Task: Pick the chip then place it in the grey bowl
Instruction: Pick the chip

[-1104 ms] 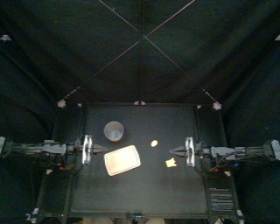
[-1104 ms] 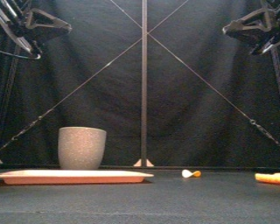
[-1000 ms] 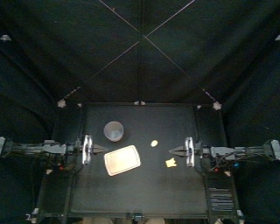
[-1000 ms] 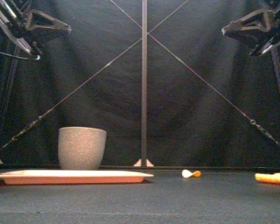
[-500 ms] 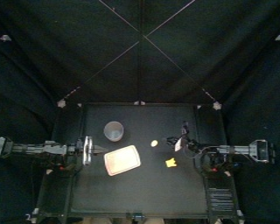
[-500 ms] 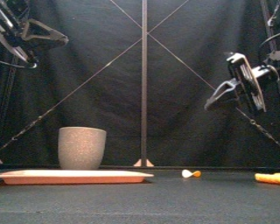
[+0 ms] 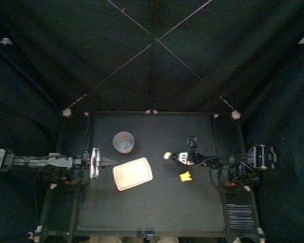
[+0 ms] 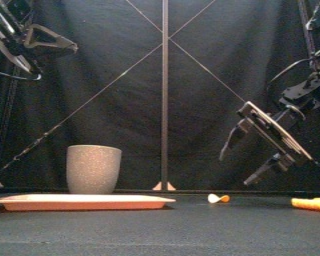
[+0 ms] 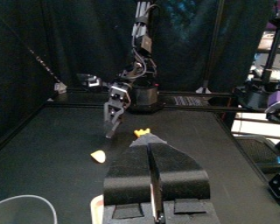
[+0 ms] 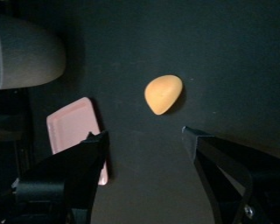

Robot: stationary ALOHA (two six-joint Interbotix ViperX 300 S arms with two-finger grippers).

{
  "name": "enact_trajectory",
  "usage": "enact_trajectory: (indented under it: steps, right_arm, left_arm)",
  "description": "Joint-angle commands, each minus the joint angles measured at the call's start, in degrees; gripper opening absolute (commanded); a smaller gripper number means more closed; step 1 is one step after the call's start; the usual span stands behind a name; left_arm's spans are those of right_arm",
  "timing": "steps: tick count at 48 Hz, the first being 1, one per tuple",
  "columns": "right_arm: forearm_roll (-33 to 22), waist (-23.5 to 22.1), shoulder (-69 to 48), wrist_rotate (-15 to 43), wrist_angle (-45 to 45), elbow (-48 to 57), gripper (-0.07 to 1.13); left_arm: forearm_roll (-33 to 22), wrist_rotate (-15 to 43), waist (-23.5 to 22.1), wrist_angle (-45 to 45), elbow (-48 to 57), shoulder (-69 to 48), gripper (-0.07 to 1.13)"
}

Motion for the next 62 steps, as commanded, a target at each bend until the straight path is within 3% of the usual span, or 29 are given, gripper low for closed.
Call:
enact_trajectory:
  steps: [1, 39, 49, 56, 62]
  right_arm:
    - [0.09, -0.09, 1.85, 1.76, -0.44, -1.85, 0.98]
    - [-1.05, -3.52, 11.16, 1.41, -0.09, -8.17, 0.98]
    - [-4.83, -4.22, 13.45, 1.41, -0.18, -10.55, 0.95]
    - [-7.03, -4.66, 15.29, 1.49, 0.26, -12.39, 0.86]
    - [-7.91, -4.83, 15.91, 1.49, 0.79, -13.01, 0.7]
  left_arm:
    - [-0.35, 0.0, 0.09, -0.44, -0.79, 0.26, -0.01]
    - [-0.79, -0.09, -0.26, -0.53, -1.05, 0.18, -0.01]
    - [-0.79, -0.09, -0.26, -0.53, -1.14, 0.18, -0.01]
    - [-0.79, -0.09, -0.35, -0.53, -1.14, 0.0, -0.01]
    - [-0.79, -0.09, -0.35, -0.53, -0.97, -0.26, -0.01]
